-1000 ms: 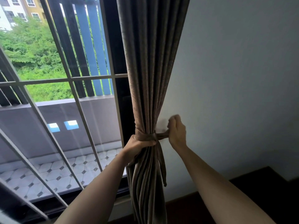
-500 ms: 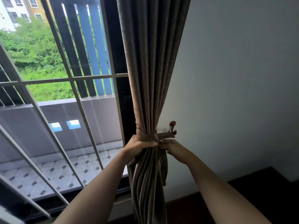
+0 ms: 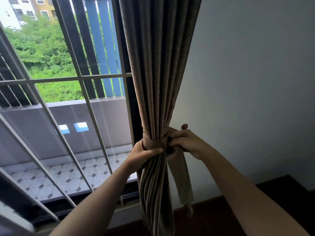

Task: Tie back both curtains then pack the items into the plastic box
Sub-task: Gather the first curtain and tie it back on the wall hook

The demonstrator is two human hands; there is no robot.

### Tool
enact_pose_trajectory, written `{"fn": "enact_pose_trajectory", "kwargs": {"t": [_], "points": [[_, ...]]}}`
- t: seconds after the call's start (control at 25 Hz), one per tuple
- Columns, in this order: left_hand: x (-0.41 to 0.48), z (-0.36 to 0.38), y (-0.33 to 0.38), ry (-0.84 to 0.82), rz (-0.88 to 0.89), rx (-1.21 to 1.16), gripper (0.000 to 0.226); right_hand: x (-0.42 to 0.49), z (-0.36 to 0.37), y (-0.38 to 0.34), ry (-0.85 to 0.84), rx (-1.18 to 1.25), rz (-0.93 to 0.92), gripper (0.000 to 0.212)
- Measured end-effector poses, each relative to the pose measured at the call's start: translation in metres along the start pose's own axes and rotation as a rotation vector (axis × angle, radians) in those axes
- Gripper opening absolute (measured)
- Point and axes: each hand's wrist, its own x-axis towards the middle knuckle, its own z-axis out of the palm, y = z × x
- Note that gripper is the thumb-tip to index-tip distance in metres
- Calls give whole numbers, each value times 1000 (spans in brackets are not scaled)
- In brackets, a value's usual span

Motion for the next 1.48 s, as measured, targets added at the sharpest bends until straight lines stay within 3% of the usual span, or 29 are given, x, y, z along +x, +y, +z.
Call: {"fn": "enact_pose_trajectory", "kwargs": {"t": [0.28, 0.52, 0.6, 0.72, 0.92, 1.08, 1.28, 1.48], "points": [[-28, -10, -4, 116, 113, 156, 66, -13, 24, 4, -28, -11, -84, 16], [-68, -7, 0, 253, 432, 608, 39, -11, 36, -3, -37, 5, -14, 23], [-75, 5, 8, 195, 363, 708, 50, -8, 42, -6, -21, 20, -5, 20], [-82, 21, 15, 254, 260, 825, 63, -8, 49, -11, -5, 42, 9, 15], [-87, 8, 35, 363, 263, 963, 19, -10, 54, -9, 18, 44, 25, 23], [-88, -10, 52, 378, 253, 1133, 26, -20, 66, 3, 136, -119, -26, 41], [-90, -26, 65, 257, 210, 1299, 21, -27, 97, 29, 267, -57, -161, 56], [-97, -41, 73, 166, 463, 1381, 35, -18, 127, 48, 414, 50, -266, 64]]}}
